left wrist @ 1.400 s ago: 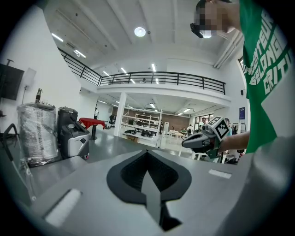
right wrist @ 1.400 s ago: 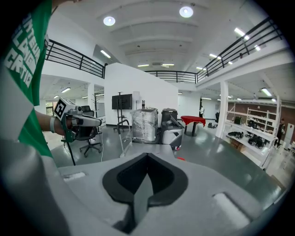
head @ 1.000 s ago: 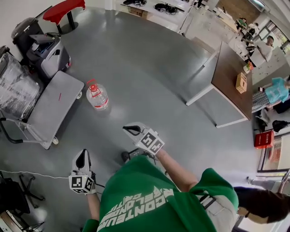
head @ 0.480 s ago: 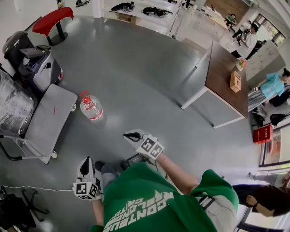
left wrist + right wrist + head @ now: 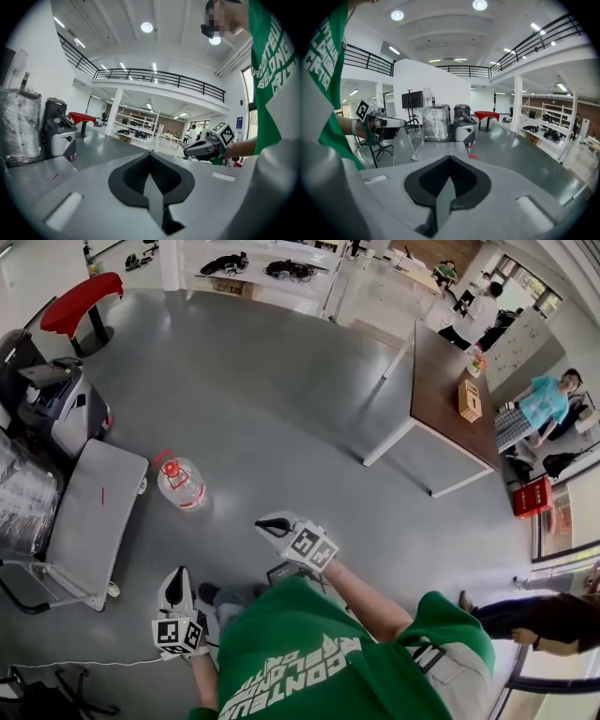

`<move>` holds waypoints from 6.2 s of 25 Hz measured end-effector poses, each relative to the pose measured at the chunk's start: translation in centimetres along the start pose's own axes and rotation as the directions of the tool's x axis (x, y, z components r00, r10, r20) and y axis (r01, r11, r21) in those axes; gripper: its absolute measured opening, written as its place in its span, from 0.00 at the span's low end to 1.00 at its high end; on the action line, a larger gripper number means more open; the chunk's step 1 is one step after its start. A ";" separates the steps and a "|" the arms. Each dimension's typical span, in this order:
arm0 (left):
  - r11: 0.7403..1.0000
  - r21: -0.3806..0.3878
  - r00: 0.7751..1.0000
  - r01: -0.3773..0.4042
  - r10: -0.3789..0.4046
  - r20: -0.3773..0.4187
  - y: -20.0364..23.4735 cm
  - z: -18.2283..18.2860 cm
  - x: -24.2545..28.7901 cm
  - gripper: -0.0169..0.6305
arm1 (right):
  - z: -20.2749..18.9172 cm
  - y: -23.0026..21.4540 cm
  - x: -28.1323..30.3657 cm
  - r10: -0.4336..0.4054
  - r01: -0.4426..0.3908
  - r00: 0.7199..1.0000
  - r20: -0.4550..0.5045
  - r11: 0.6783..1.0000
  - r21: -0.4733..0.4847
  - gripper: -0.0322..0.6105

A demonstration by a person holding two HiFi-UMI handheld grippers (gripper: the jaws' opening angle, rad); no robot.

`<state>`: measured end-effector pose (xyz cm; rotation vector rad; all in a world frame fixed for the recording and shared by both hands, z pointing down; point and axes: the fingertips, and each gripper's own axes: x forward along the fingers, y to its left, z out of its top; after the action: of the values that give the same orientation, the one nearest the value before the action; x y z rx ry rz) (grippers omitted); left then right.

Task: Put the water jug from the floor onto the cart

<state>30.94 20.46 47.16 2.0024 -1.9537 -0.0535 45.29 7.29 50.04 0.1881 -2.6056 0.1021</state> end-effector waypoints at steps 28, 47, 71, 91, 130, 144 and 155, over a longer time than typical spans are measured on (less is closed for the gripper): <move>0.998 -0.024 0.998 0.056 -0.057 -0.024 18.7 3.2 -1.9 0.05 | 8.6 6.3 16.4 0.027 -0.033 0.996 -0.082 0.997 -0.077 0.04; 0.999 -0.037 0.998 0.034 -0.036 -0.042 23.2 4.0 1.7 0.05 | 9.8 3.7 23.7 0.099 -0.107 0.989 -0.112 0.992 -0.068 0.04; 0.993 -0.038 0.992 -0.109 0.106 -0.061 27.5 9.0 10.7 0.05 | 14.3 -7.2 33.0 0.248 -0.255 0.965 -0.086 0.964 -0.078 0.04; 0.997 -0.077 0.997 -0.015 0.008 -0.082 26.9 9.3 14.6 0.04 | 9.5 -14.9 37.5 0.152 -0.154 0.973 -0.175 0.988 0.002 0.04; 0.959 -0.180 0.910 0.217 -0.266 -0.317 32.9 5.1 18.4 0.04 | -15.5 -18.2 59.6 0.087 0.010 0.814 -0.574 0.986 0.164 0.47; 0.953 -0.238 0.872 0.190 -0.275 -0.405 36.4 1.5 17.4 0.04 | -22.4 -19.7 65.1 0.071 0.045 0.720 -0.691 0.988 0.149 0.52; 0.950 -0.209 0.856 0.232 -0.301 -0.420 37.3 0.5 17.0 0.04 | -24.7 -19.5 65.0 0.006 0.103 0.623 -0.782 0.991 0.090 0.52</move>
<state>-4.23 3.93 60.21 1.9573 -1.3378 0.1744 5.00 -16.64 104.94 0.2009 -1.6997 0.2676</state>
